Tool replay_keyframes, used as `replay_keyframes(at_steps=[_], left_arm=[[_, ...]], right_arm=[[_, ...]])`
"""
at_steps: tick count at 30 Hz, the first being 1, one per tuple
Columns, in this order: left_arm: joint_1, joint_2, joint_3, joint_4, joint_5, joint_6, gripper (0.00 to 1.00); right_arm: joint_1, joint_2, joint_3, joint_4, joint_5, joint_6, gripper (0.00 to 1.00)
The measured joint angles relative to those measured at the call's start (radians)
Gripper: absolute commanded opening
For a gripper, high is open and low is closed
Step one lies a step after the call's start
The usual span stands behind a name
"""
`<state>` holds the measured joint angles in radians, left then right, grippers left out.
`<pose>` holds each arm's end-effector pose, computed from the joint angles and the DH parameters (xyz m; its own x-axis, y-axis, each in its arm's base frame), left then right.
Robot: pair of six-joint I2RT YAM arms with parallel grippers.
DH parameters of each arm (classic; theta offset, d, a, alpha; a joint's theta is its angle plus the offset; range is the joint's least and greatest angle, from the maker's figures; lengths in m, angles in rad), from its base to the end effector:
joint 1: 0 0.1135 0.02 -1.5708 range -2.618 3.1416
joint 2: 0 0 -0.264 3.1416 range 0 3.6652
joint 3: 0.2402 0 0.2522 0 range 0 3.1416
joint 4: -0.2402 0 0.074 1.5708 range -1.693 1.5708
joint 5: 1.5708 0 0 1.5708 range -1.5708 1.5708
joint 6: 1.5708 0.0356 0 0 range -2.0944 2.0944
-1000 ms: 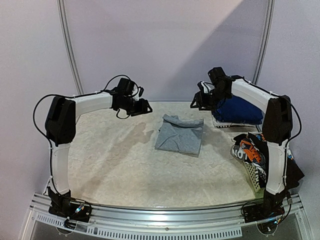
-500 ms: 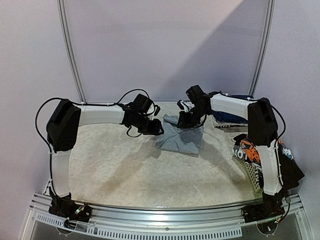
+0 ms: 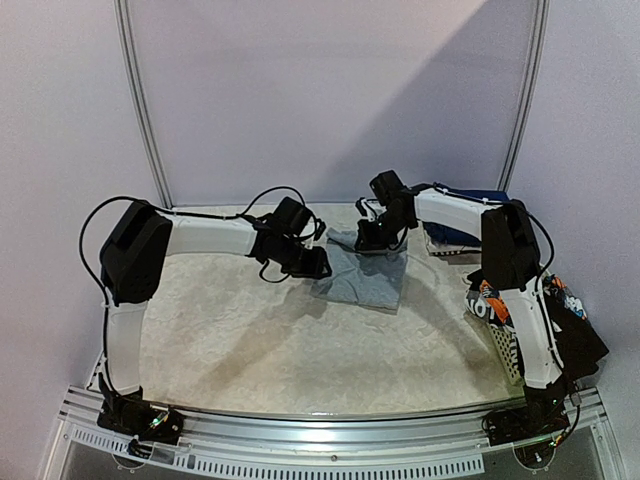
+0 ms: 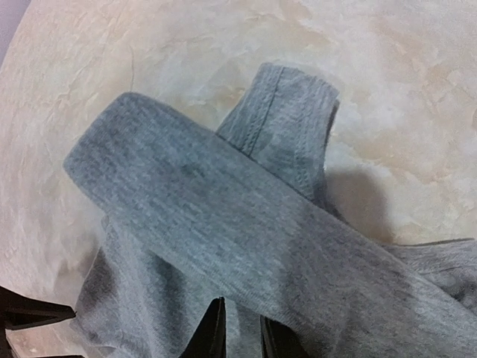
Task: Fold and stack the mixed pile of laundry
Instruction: Smooth out the square-folded tank top at the center of the board.
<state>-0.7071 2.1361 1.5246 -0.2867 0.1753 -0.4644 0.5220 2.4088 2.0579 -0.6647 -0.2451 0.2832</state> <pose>0.3490 -0.3064 0.1596 -0.8552 0.1507 -0.4959 0.3795 0.8338 -0.4010 0.4500 0.2688 0.1700 -0.8734 -0.1897 -0.4485 -0.3651 0.8646 0.3453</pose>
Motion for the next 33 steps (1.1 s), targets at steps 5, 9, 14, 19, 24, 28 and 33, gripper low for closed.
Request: replay_keyframes(at_steps=[5, 9, 14, 19, 24, 28, 33], left_arm=[[-0.002, 0.0, -0.039, 0.013, 0.0, -0.002, 0.35], [-0.006, 0.0, -0.075, 0.018, -0.005, -0.004, 0.35], [-0.014, -0.013, -0.125, 0.035, -0.031, -0.005, 0.4], [-0.022, -0.074, -0.17, 0.027, -0.08, -0.002, 0.45], [-0.022, -0.1, -0.172, 0.031, -0.099, 0.008, 0.45], [-0.023, -0.099, -0.169, 0.027, -0.101, 0.02, 0.44], [-0.023, -0.097, -0.128, 0.011, -0.101, 0.047, 0.38]], right_arm=[[-0.032, 0.058, 0.084, 0.002, 0.01, 0.001, 0.2], [-0.057, 0.102, 0.146, 0.029, 0.017, 0.0, 0.23], [-0.081, 0.143, 0.196, 0.117, 0.03, 0.001, 0.27], [-0.091, 0.16, 0.251, 0.147, 0.026, 0.005, 0.33], [-0.084, 0.063, 0.115, 0.179, 0.013, 0.023, 0.46], [-0.064, -0.11, -0.08, 0.192, -0.002, 0.029, 0.46], [-0.043, -0.26, -0.201, 0.225, -0.017, 0.031, 0.38]])
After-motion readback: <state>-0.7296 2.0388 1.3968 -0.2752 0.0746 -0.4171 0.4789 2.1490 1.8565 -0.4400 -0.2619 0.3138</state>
